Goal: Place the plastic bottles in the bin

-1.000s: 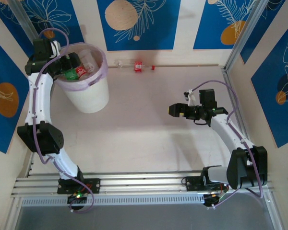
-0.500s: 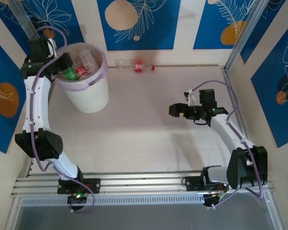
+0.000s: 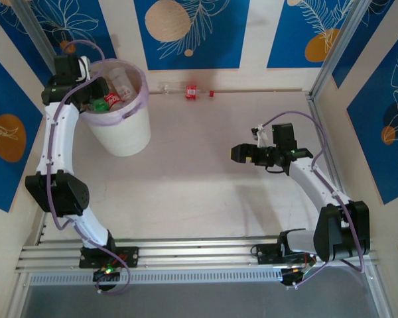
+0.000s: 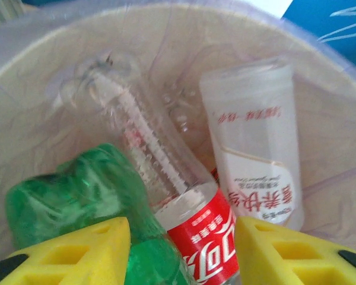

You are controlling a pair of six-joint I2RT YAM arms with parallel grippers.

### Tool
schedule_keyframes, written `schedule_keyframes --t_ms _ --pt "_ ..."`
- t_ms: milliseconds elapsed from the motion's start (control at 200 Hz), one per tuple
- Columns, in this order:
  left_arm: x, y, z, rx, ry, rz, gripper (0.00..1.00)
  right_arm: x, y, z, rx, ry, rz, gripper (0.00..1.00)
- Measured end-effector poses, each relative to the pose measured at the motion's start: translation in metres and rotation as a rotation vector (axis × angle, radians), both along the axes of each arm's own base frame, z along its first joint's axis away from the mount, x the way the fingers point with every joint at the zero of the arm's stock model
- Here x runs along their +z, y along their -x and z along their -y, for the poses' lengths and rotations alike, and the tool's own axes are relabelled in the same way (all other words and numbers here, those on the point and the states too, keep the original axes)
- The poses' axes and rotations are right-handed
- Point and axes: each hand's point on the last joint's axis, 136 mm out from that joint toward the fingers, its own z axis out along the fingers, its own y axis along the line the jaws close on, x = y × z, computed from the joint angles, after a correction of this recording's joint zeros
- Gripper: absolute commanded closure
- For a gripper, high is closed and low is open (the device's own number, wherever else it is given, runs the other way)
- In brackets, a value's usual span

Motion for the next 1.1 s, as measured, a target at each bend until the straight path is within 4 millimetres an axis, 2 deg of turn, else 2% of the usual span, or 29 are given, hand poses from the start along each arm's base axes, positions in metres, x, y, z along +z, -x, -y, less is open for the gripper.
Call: schedule_keyframes --t_ms 80,150,390,525,635,730,795,860,1010,1095 --pt "-0.014 0.0 -0.006 0.015 -0.007 -0.024 0.5 -0.001 0.0 -0.001 0.003 0.005 -0.003 0.06" --pt "-0.016 0.0 -0.01 0.02 -0.011 -0.016 0.49 -0.001 -0.002 -0.001 0.0 0.009 -0.002 0.07" --pt "-0.003 0.007 -0.008 0.015 0.013 0.02 0.41 0.01 -0.016 -0.006 0.005 0.015 0.023 0.07" --pt "0.006 0.01 -0.003 0.002 0.038 0.04 0.31 0.019 -0.027 -0.013 0.021 0.024 0.048 0.07" --pt "0.021 0.017 0.004 -0.019 0.067 0.073 0.2 0.028 -0.043 -0.017 0.017 0.032 0.069 0.08" --pt "0.034 0.032 0.015 -0.04 0.113 0.121 0.09 0.036 -0.068 -0.019 -0.02 0.028 0.081 0.11" --pt "0.039 0.05 0.029 -0.062 0.147 0.149 0.04 0.039 -0.09 -0.021 -0.054 0.008 0.082 0.14" --pt "0.04 0.072 0.052 -0.104 0.177 0.167 0.01 0.038 -0.116 -0.024 -0.095 -0.019 0.075 0.16" --pt "0.03 0.119 0.108 -0.225 0.245 0.176 0.01 0.013 -0.176 -0.025 -0.214 -0.097 0.012 0.22" --pt "0.018 0.142 0.121 -0.248 0.28 0.158 0.01 -0.009 -0.208 -0.027 -0.287 -0.141 -0.039 0.26"
